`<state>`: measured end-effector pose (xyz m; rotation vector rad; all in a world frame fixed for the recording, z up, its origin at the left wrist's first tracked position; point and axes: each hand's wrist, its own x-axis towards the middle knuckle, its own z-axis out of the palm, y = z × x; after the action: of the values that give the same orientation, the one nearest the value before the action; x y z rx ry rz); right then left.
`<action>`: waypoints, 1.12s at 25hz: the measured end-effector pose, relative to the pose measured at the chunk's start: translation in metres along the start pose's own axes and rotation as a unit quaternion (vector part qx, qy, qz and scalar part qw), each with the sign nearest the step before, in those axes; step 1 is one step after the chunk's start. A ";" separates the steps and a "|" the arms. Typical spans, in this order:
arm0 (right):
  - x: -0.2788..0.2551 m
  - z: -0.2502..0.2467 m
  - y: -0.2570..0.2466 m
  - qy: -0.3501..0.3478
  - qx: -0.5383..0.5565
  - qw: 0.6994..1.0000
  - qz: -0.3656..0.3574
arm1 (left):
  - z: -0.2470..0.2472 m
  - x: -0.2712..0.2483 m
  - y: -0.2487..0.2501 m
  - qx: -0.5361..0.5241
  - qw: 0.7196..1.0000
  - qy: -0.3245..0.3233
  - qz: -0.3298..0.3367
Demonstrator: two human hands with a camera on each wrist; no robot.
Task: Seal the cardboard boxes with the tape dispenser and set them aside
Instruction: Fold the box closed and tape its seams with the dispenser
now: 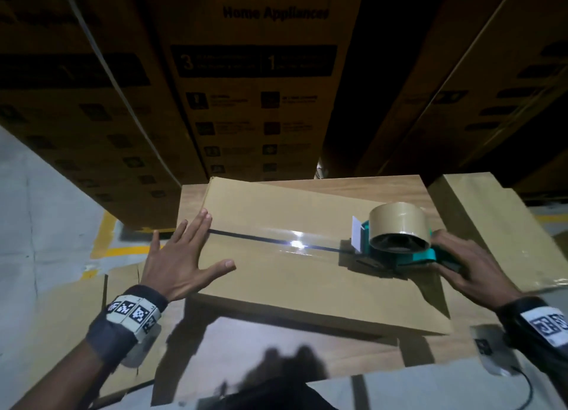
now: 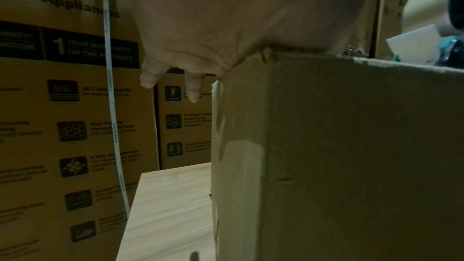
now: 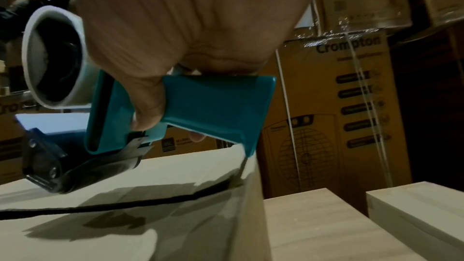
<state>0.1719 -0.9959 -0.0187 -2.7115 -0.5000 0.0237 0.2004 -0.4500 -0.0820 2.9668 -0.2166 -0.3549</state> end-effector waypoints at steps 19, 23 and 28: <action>-0.025 0.026 0.035 0.004 0.086 0.996 0.016 | 0.010 0.004 0.059 0.072 0.996 -0.027 0.039; -0.026 0.029 0.035 -0.002 0.090 0.996 0.012 | 0.021 0.004 0.086 0.012 0.994 -0.076 0.075; -0.026 0.031 0.034 0.004 0.079 0.997 0.013 | 0.028 0.008 0.127 -0.005 0.989 -0.092 0.120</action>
<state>0.1563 -1.0228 -0.0613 -2.5615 -0.4406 0.0581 0.1848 -0.5795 -0.0900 2.8536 -0.5843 -0.5934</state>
